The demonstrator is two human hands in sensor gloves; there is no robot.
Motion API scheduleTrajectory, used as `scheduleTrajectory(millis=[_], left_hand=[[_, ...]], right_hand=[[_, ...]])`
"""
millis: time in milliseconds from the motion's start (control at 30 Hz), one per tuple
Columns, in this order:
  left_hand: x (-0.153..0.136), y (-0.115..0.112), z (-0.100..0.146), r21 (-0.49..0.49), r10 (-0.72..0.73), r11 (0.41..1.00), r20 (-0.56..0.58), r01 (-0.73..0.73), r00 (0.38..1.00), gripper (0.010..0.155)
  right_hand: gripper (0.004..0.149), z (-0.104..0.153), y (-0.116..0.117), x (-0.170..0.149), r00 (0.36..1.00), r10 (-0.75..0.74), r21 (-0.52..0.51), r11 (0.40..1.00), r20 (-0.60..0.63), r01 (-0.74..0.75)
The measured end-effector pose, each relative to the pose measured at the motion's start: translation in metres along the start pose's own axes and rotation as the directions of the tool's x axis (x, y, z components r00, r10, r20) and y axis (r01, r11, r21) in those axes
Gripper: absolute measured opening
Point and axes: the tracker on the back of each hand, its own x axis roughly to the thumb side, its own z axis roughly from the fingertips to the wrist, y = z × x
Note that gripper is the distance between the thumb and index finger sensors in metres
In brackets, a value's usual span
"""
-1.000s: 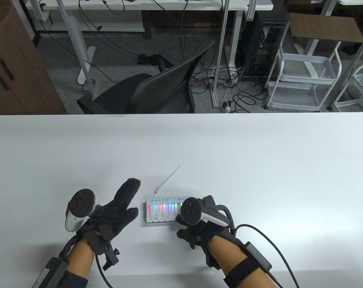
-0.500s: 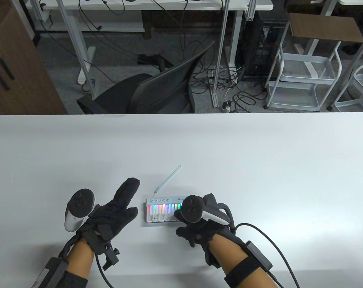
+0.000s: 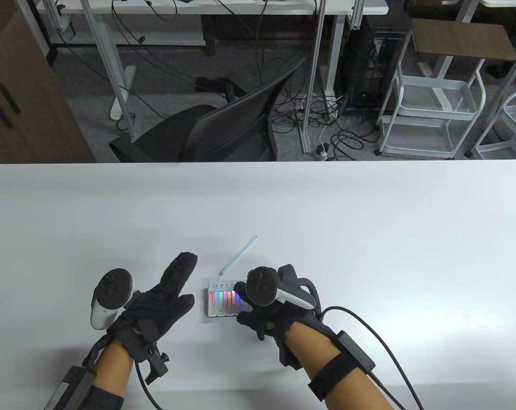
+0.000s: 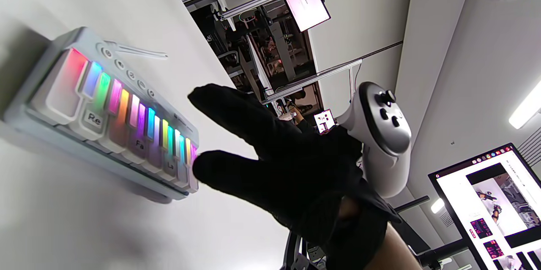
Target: Press Re-Fa-La on toy piano
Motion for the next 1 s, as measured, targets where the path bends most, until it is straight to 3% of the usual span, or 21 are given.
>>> scheduleTrajectory(millis=[1000], left_hand=[[0.001, 0.001, 0.000, 0.004, 0.001, 1.000, 0.003, -0.001, 1.000, 0.091]], right_hand=[[0.071, -0.041, 0.010, 0.014, 1.000, -0.007, 0.068, 0.998, -0.019, 0.008]])
